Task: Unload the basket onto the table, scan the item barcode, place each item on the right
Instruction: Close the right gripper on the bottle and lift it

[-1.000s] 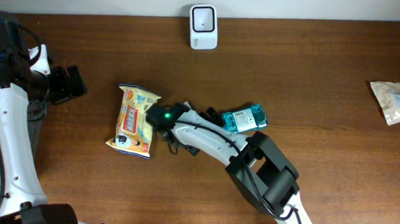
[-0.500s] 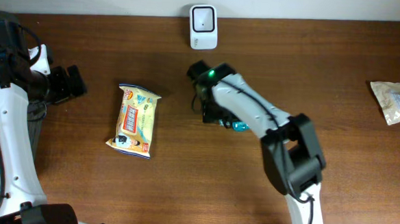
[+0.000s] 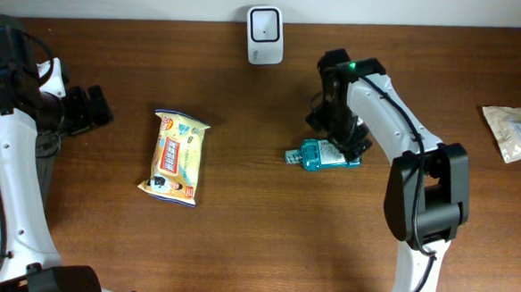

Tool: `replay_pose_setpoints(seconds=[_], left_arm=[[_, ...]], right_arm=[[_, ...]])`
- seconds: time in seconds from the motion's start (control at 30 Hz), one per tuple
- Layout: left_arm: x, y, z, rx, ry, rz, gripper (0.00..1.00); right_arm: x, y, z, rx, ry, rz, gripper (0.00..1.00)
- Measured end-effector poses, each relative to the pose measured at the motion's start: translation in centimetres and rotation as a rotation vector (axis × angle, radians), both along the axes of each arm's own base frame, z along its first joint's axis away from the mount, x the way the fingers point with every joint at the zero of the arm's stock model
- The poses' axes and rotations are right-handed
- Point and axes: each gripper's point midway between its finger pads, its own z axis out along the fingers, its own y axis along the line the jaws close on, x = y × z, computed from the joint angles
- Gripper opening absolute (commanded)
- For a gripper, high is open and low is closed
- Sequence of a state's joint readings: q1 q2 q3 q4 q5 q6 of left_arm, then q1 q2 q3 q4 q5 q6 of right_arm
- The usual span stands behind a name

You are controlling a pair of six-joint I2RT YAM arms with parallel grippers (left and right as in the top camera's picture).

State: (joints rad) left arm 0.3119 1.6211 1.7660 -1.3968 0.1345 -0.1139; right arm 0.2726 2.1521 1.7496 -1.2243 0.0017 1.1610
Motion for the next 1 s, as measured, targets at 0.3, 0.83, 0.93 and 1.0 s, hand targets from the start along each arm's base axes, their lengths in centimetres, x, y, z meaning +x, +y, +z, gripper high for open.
replay_pose_setpoints(seconds=[0.3, 0.83, 0.93, 1.0], left_arm=[[0.0, 0.0, 0.0, 0.0, 0.0, 0.0, 0.99], [0.0, 0.0, 0.0, 0.0, 0.001, 0.0, 0.99], [0.0, 0.0, 0.0, 0.0, 0.0, 0.0, 0.99], [0.0, 0.0, 0.0, 0.0, 0.0, 0.0, 0.99]], right_arm=[[-0.3, 1.3, -3.8, 0.075, -0.013, -0.227, 0.99], [-0.4, 4.3, -3.9, 0.124, -0.066, 0.06, 0.79], [0.4, 4.6, -2.3, 0.128, -0.084, 0.135, 0.7], [0.8, 4.8, -1.6, 0.132, -0.095, 0.176, 0.68]])
